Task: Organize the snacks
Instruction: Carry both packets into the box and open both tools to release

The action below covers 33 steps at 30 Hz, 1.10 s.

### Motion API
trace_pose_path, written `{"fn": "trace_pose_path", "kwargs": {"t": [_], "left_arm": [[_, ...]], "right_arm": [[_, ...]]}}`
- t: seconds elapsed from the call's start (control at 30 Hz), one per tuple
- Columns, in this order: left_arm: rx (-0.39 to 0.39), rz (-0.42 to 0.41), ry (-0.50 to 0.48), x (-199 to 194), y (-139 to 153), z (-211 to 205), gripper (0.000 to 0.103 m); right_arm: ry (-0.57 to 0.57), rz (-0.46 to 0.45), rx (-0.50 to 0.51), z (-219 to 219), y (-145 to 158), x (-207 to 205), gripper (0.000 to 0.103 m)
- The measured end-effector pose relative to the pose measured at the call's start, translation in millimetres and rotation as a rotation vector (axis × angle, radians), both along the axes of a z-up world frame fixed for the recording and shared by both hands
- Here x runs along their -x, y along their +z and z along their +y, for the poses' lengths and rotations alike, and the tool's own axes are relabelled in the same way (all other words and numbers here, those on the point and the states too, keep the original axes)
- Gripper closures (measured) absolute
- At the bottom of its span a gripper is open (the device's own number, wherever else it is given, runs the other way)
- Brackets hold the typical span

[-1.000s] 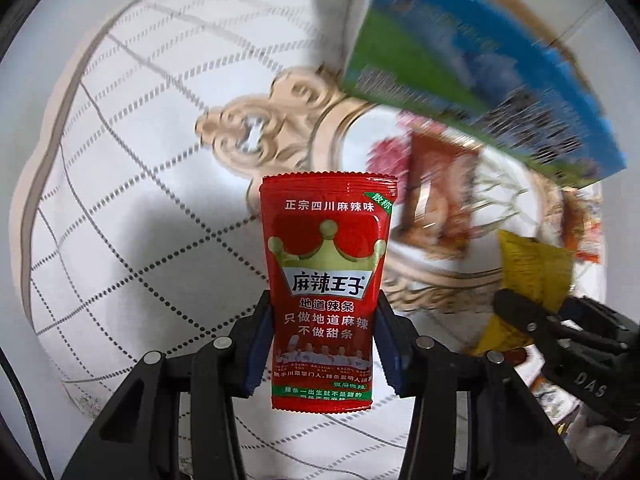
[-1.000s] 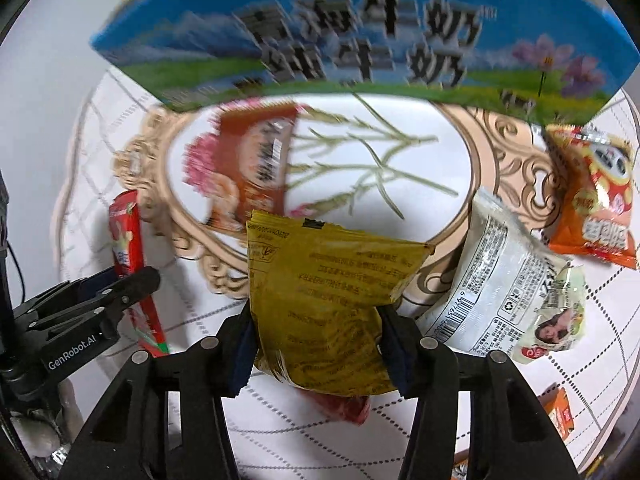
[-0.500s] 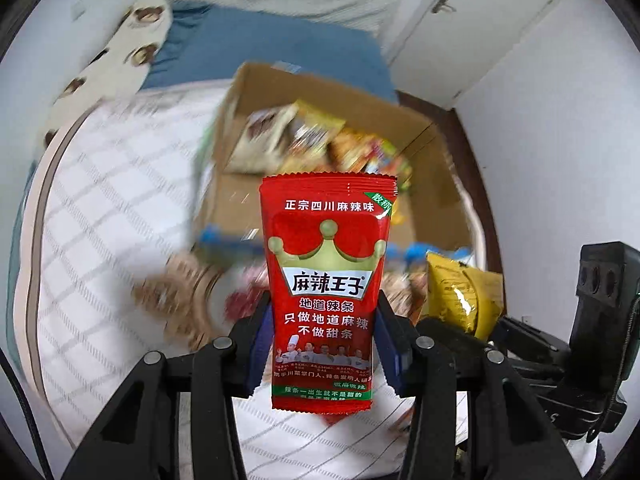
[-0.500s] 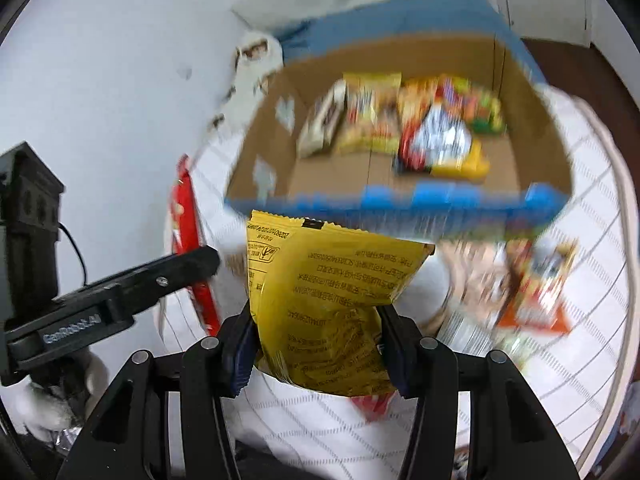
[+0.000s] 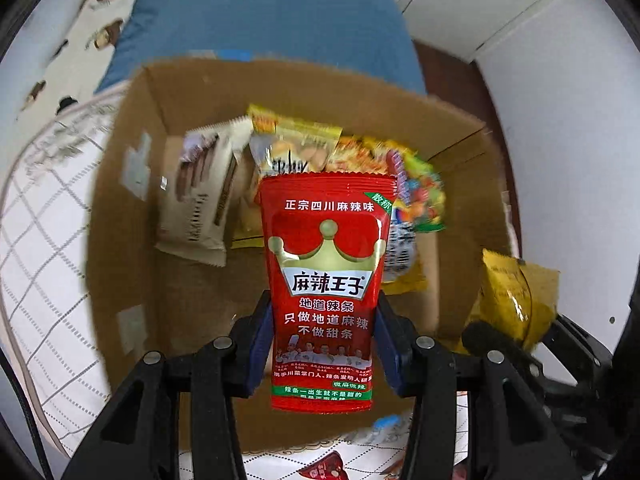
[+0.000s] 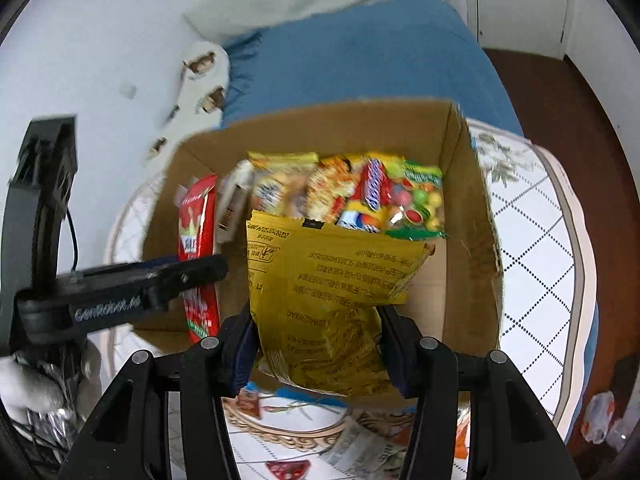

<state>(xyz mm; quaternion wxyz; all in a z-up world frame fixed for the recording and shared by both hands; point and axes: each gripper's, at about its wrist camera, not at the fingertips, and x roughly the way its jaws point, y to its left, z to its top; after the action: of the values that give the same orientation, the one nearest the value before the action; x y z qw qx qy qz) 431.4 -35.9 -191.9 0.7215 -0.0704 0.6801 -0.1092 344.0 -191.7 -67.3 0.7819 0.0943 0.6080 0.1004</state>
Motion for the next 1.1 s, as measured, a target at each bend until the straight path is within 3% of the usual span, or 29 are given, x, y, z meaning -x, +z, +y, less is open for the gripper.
{"fn": "trace_pose_path", "kwargs": {"t": [0.23,0.3,0.37,0.43,0.5,0.77,1.1], "left_arm": [[-0.024,0.121,-0.003,-13,-55,-7,0.057],[-0.056,0.139,-0.005,-11,-68,-7,0.052],[-0.075,0.135,-0.010,-11,-76,-8,0.040],[-0.071,0.126,0.000,-9,-80,-5,0.027],[-0.051,0.117,0.010,-8,-79,-1,0.017],[-0.073,0.030,0.014,6,-53,13,0.017],[-0.147,-0.195,0.015,44,12,24,0.017]], "right_arm": [[0.007,0.114,0.002,0,-52,-9,0.047],[0.018,0.205,-0.011,3,-73,-12,0.041],[0.029,0.281,0.017,5,-93,-14,0.013],[0.033,0.303,0.029,6,-102,-14,0.010],[0.023,0.298,0.029,6,-101,-13,0.009],[0.010,0.202,0.092,15,-79,-15,0.004],[-0.023,0.038,0.170,14,-35,4,0.004]]}}
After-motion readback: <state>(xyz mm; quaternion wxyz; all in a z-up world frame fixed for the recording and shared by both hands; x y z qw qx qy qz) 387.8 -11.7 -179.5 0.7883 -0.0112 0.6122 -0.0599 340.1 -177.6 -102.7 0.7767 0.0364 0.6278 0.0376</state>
